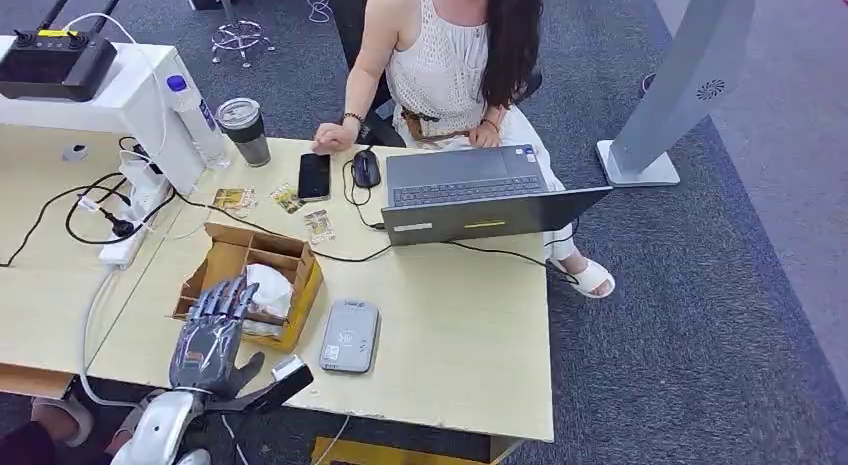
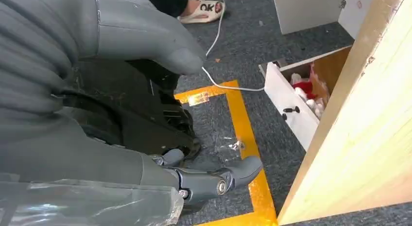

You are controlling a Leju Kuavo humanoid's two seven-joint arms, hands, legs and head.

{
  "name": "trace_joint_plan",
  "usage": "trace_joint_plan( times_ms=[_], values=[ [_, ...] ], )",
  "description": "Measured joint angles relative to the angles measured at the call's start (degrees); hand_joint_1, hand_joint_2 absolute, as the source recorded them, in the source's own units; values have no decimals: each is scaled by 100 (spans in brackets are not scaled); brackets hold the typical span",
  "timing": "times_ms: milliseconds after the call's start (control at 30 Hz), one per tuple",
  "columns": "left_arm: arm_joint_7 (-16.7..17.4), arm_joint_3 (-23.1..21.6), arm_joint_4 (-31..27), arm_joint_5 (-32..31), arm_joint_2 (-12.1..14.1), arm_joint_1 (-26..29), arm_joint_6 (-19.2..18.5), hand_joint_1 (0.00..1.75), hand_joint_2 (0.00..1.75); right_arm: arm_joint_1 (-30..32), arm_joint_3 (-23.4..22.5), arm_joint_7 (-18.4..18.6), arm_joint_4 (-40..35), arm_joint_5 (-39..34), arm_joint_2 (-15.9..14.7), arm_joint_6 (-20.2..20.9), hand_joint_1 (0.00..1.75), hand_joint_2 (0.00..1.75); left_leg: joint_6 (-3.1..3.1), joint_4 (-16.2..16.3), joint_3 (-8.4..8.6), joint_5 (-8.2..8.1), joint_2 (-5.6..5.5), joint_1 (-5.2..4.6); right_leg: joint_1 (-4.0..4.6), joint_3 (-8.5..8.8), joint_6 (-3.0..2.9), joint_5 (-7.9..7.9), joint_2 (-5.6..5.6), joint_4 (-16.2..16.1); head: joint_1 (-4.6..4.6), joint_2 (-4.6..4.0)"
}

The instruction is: Pass the card to the sensor for recognition and then transmit it.

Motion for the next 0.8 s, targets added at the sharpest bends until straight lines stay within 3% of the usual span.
trace_joint_plan(
  times_ms=[800],
  values=[
    [9, 94, 0, 28, -28, 11, -98, 175, 175, 2, -7, 20, 0, 26, 0, 11, 0, 175, 0, 0, 0, 0, 1, 0, 0, 0, 0, 0, 1, 0, 0, 0]
  ],
)
